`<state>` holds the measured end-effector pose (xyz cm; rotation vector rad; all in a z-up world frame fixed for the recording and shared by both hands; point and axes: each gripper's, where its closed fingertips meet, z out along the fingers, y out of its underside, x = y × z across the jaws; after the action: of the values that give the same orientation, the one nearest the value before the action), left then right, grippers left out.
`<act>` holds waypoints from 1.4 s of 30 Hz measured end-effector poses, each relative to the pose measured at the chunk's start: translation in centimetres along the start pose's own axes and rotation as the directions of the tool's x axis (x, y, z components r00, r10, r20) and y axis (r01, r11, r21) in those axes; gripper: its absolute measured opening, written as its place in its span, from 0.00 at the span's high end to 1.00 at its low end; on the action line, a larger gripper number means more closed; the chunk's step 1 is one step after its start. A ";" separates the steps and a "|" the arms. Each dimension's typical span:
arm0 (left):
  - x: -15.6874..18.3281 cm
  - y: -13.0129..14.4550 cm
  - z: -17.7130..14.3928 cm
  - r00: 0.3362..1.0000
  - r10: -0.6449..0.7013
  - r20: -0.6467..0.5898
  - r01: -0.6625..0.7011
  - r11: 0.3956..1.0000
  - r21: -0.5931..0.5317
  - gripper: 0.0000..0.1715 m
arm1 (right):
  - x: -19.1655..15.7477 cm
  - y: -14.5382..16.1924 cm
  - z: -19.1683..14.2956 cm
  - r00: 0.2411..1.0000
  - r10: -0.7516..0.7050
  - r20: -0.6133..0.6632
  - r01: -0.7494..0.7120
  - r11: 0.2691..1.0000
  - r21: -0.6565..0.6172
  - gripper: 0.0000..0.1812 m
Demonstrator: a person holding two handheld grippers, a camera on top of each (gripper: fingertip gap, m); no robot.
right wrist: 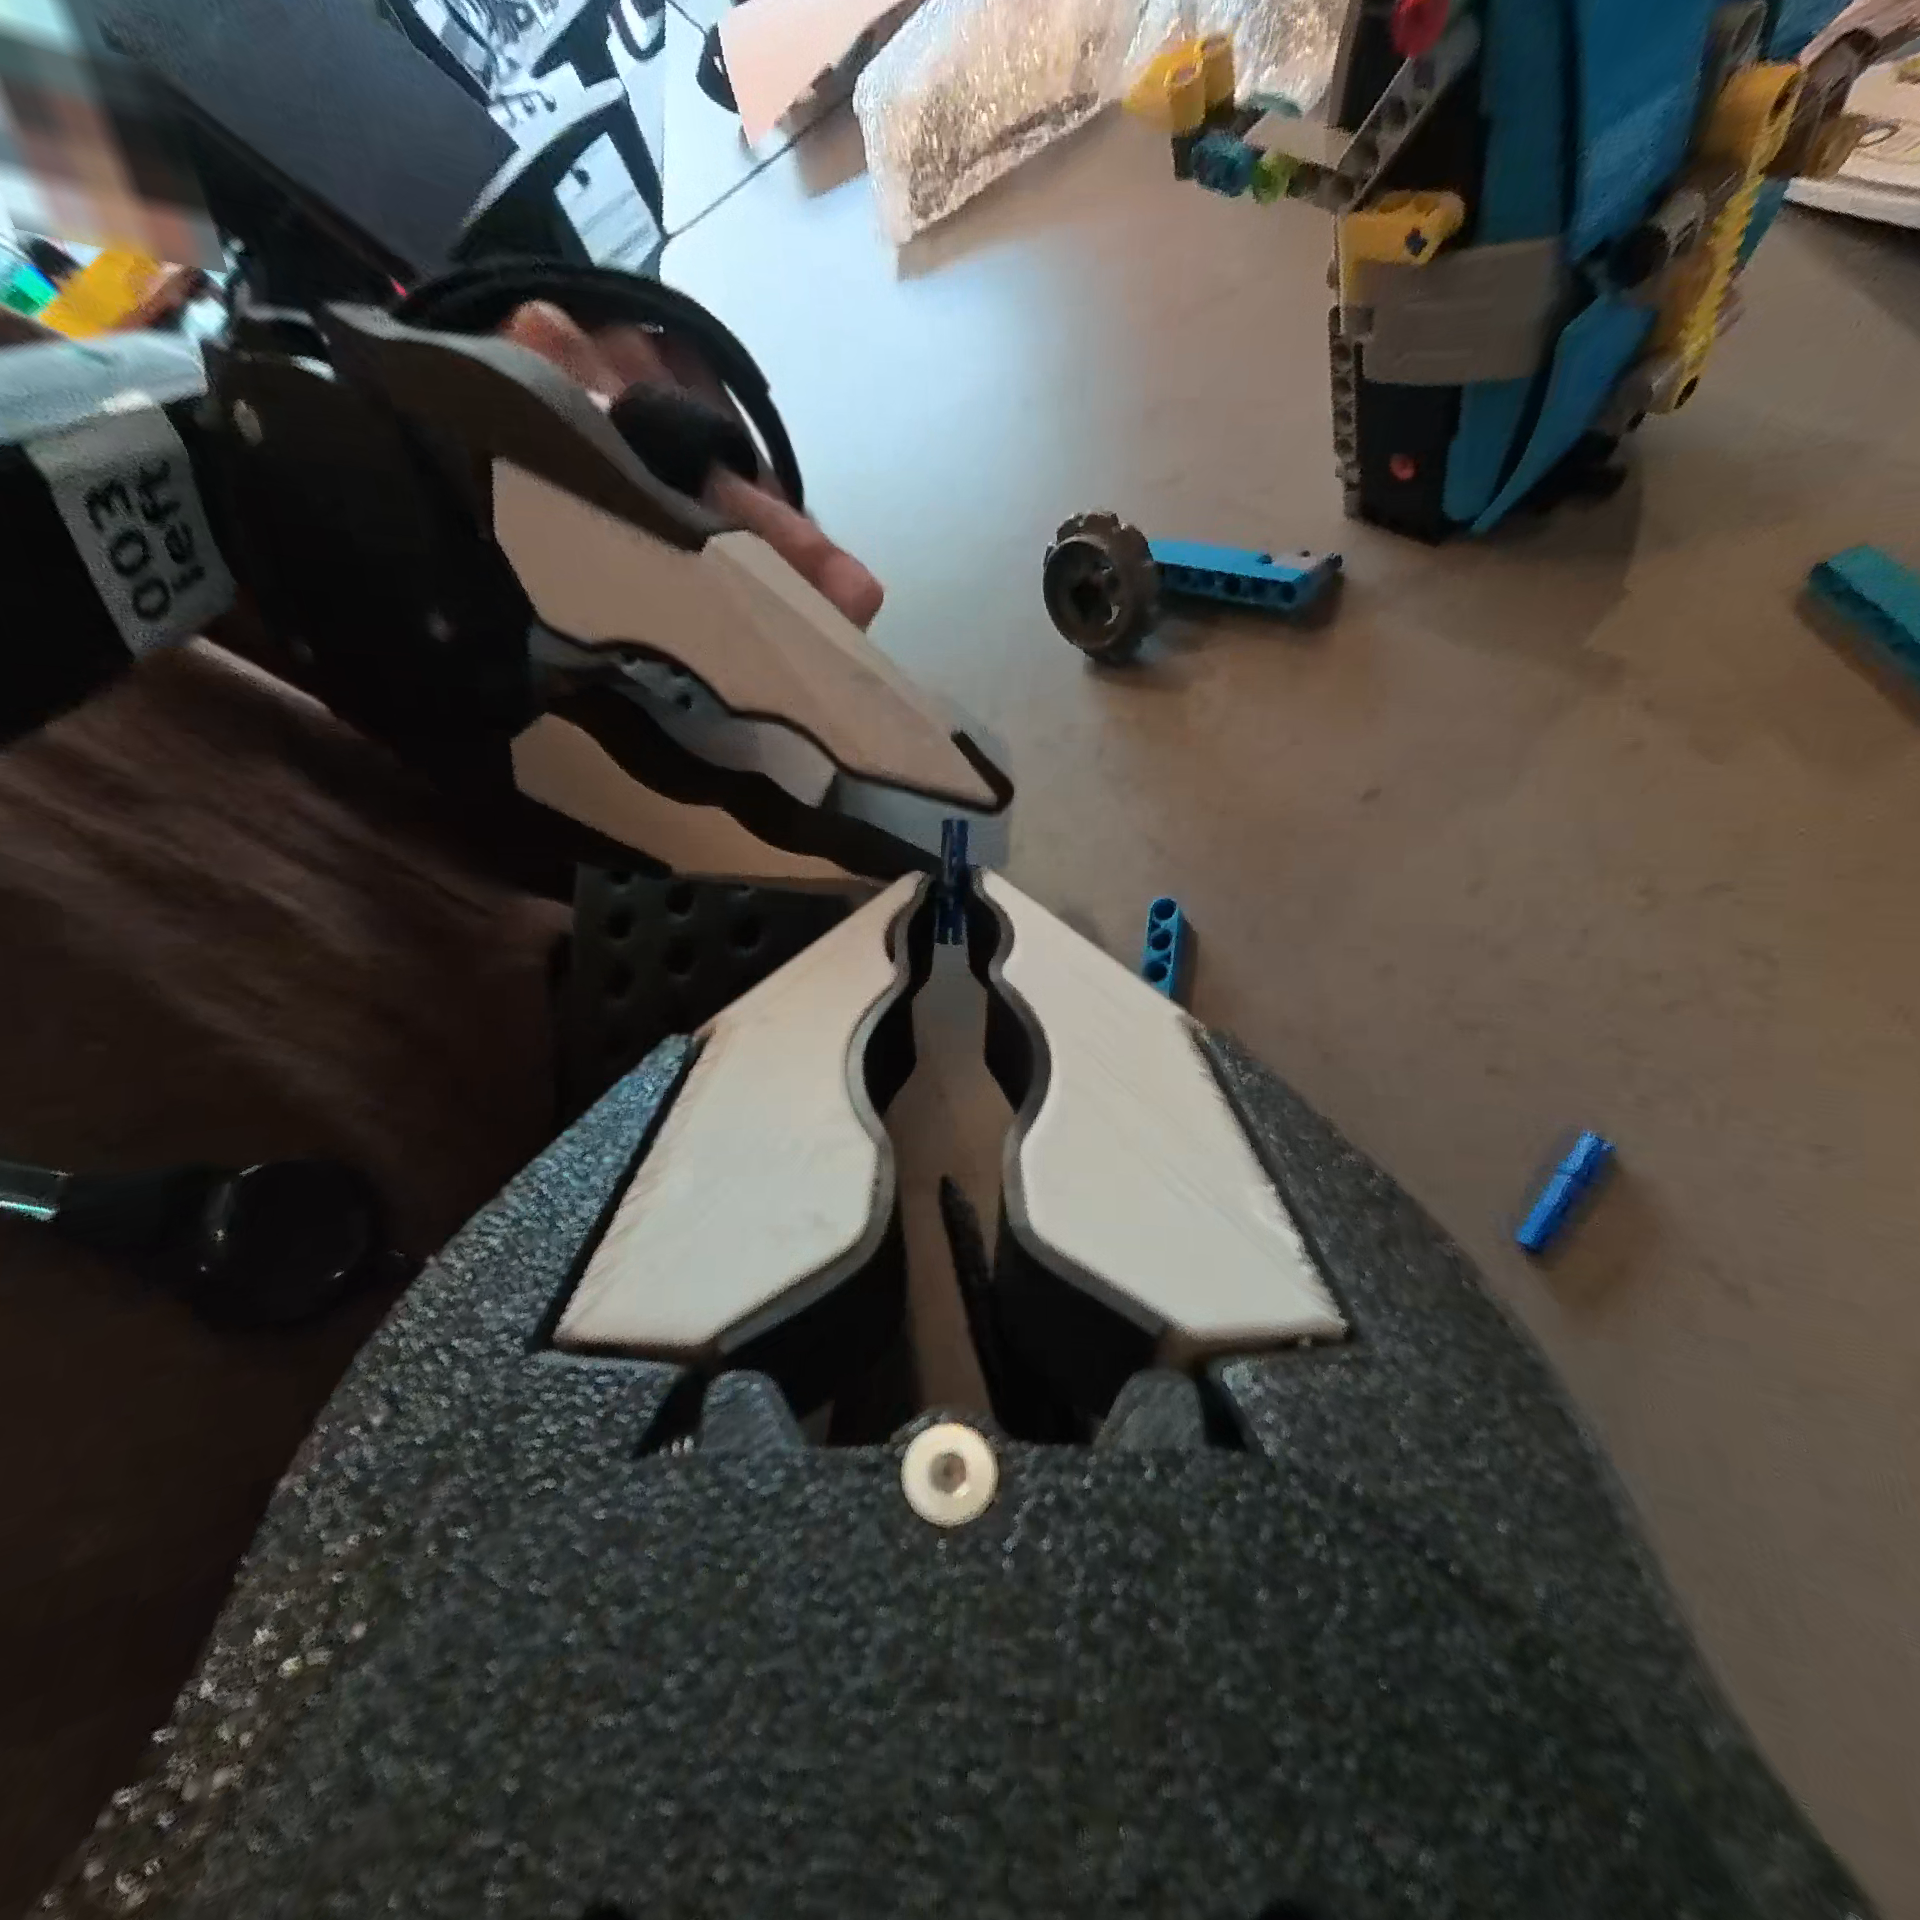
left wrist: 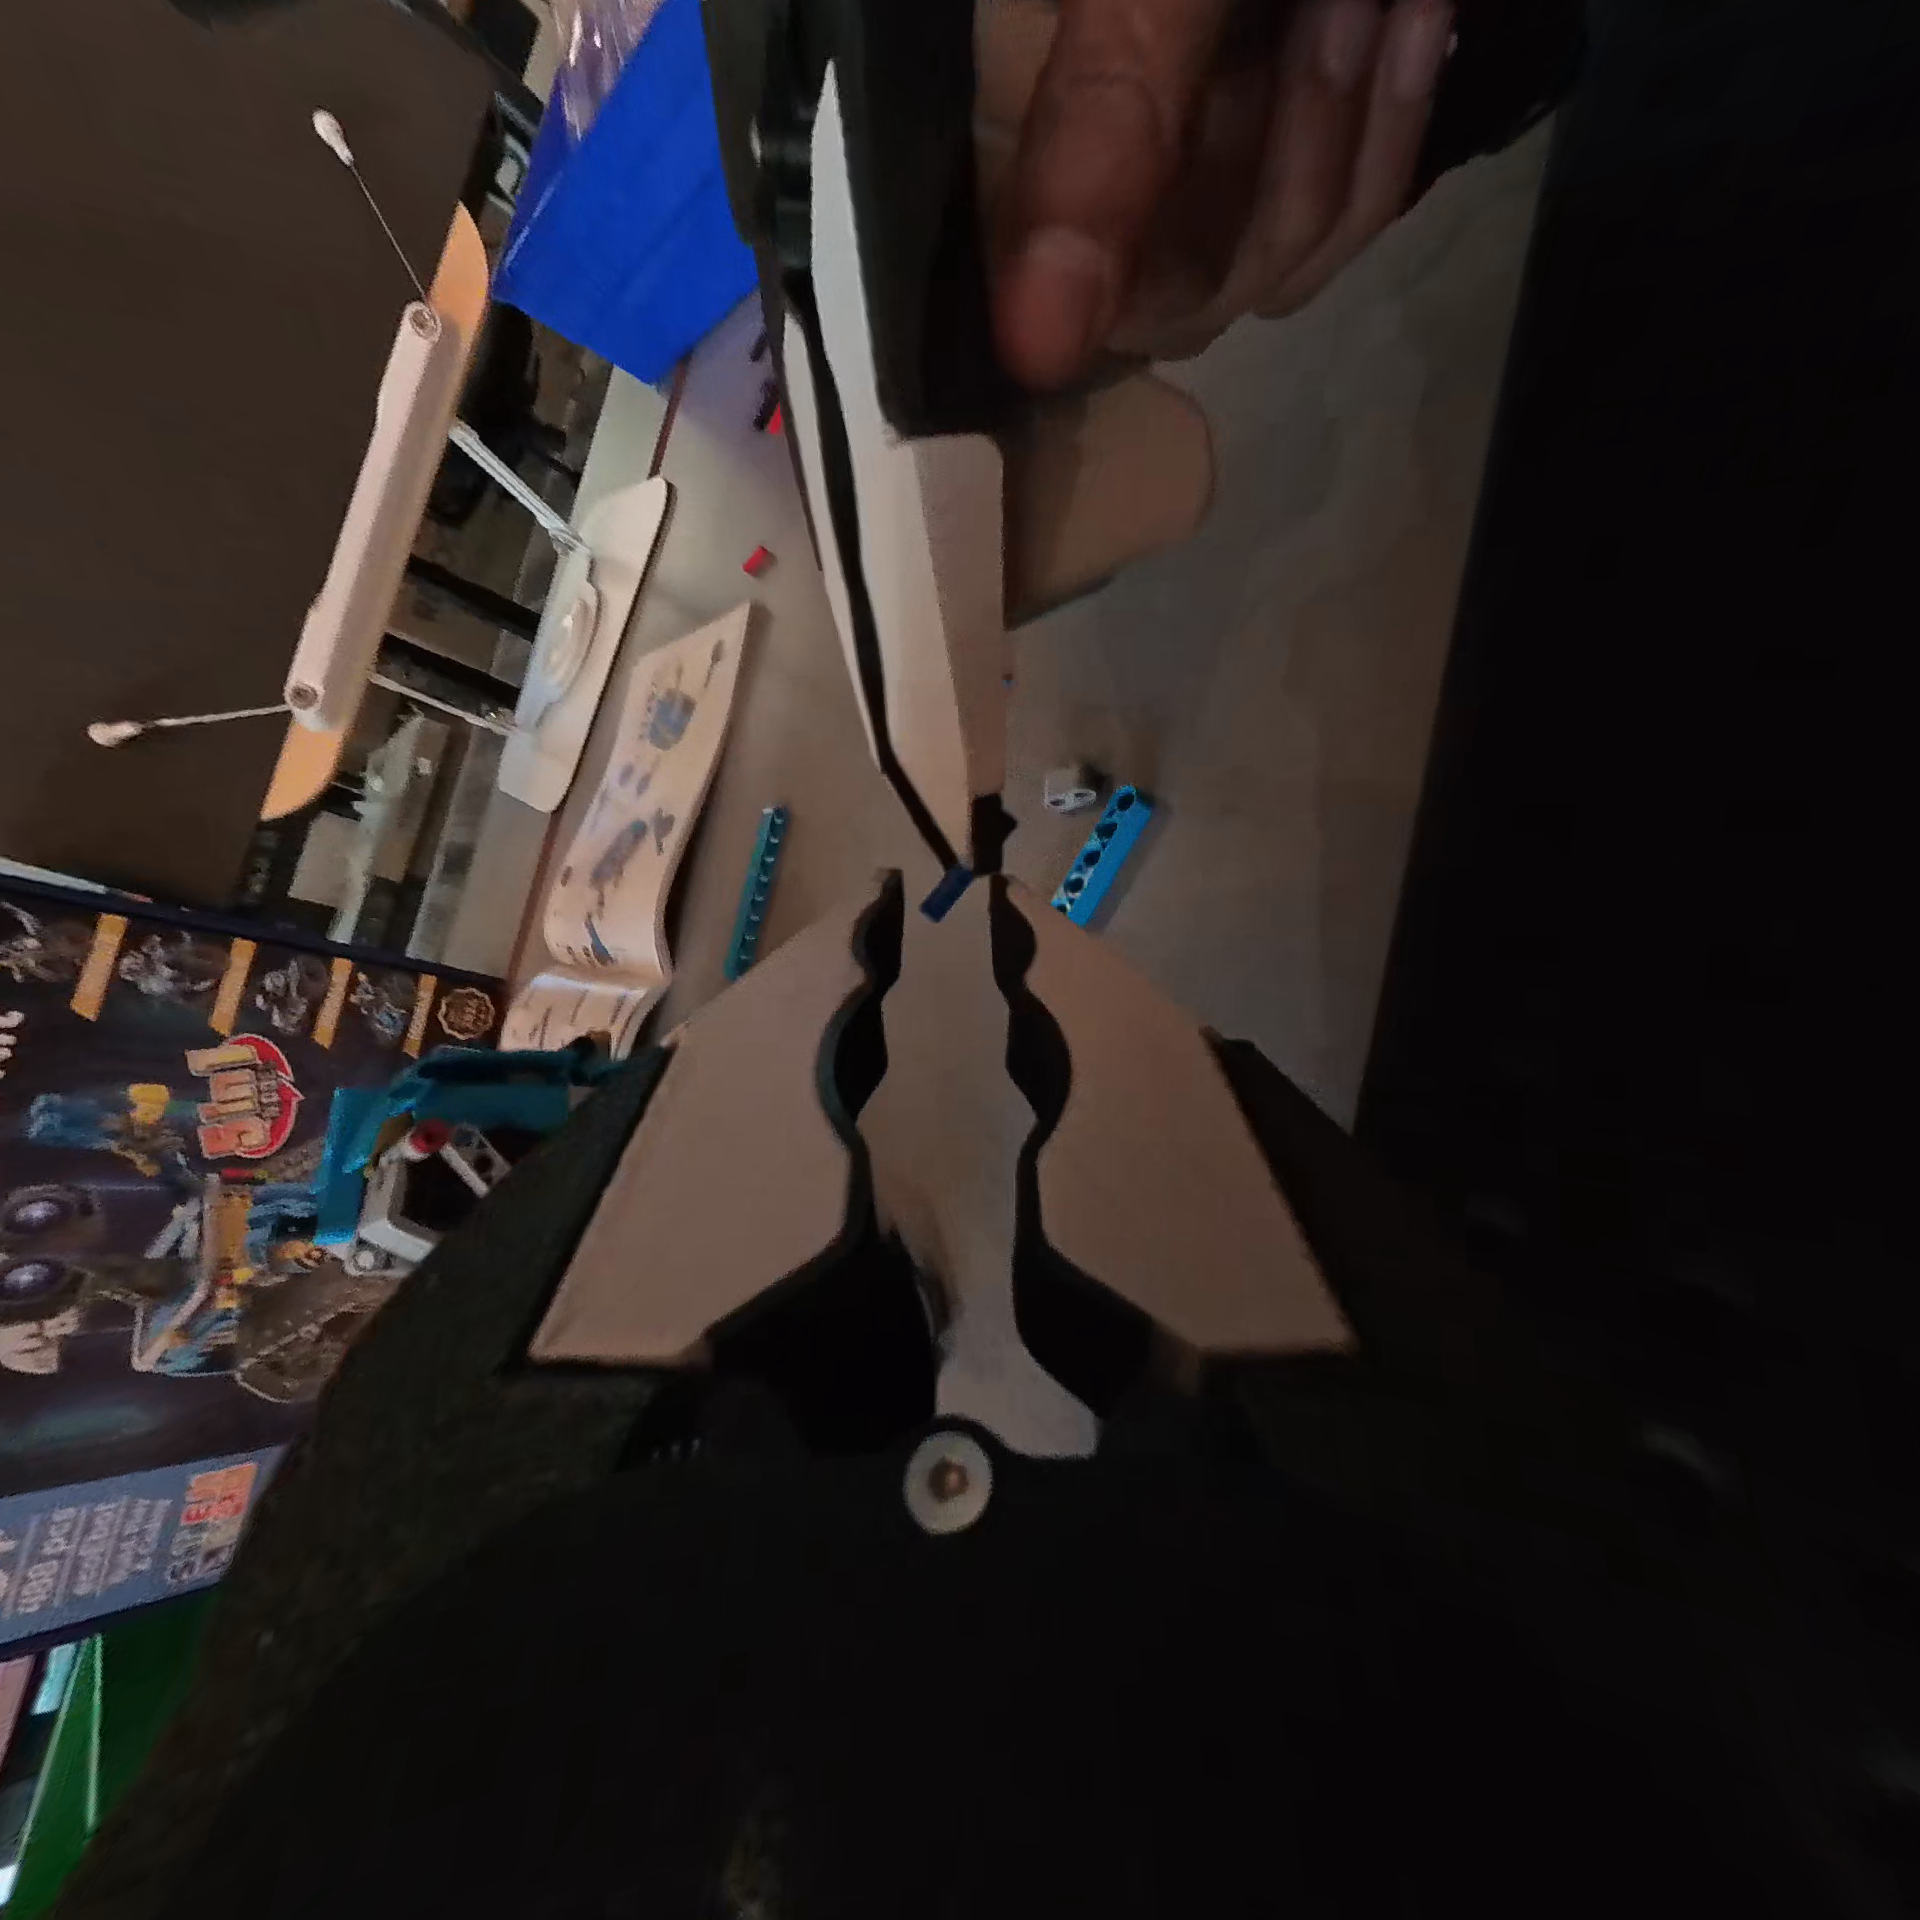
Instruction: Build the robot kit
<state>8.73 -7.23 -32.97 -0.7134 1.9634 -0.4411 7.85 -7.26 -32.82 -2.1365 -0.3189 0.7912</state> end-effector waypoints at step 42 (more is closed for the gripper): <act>-2.8 -0.7 1.2 0.983 -0.134 0.122 0.128 0.990 0.060 0.98 | 0.9 -2.8 -1.6 0.997 -0.011 -0.070 0.029 0.966 0.257 0.97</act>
<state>11.00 -6.02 -31.24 -0.8212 1.7877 -0.5123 9.70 -6.07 -30.32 -1.9077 -0.1896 0.7055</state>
